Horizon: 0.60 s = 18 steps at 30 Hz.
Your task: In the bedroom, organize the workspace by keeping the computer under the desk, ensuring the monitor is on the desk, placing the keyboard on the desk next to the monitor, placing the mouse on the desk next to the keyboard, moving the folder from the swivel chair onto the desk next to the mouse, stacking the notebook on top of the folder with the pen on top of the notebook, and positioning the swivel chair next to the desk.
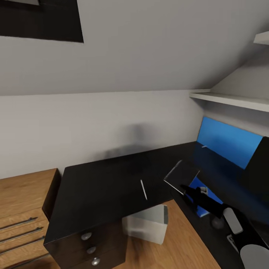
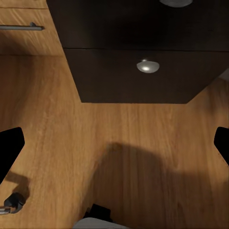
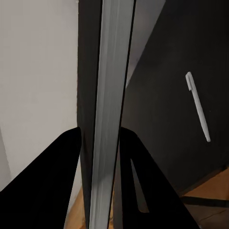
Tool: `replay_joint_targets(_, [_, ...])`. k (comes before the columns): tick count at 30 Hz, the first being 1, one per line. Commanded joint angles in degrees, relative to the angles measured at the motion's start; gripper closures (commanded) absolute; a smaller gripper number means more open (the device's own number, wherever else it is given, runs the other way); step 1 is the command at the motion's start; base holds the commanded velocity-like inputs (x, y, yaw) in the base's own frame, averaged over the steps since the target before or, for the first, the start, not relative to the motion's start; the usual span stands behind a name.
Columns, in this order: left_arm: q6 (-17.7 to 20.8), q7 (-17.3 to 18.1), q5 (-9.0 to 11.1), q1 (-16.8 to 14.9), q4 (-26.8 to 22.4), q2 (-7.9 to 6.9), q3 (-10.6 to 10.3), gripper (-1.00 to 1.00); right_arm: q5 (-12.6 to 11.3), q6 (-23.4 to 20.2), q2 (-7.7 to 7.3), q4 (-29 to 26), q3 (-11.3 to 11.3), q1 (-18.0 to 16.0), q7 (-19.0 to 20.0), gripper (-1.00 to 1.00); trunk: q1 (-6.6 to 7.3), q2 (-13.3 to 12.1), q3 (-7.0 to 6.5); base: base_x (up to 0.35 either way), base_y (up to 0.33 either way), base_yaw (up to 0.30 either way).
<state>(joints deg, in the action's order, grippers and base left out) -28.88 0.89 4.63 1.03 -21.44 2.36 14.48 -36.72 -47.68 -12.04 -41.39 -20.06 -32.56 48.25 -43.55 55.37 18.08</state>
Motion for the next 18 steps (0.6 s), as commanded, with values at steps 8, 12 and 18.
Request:
replay_joint_targets(8, [-0.11, 0.09, 0.54, 0.02, 0.76, 0.02, -0.01, -1.00, -0.23, 7.47, 0.25, 3.79, -4.18, -0.04, -3.59, 1.00, -0.03, 0.04, 0.06, 0.065, -0.005, 0.000])
replay_joint_targets(12, [-0.12, 0.08, 0.55, 0.02, 0.84, 0.02, 0.01, -1.00, -0.28, 9.55, 0.41, 5.09, -8.82, -0.04, -5.68, 1.00, -0.03, 0.04, 0.06, 0.012, -0.001, 0.000])
replay_joint_targets(18, [-0.12, 0.08, 0.56, 0.02, 0.87, 0.02, 0.07, -1.00, -0.35, 10.30, 0.61, 5.70, -11.76, -0.04, -7.52, 1.00, -0.03, 0.04, 0.06, 0.003, -0.001, 0.000])
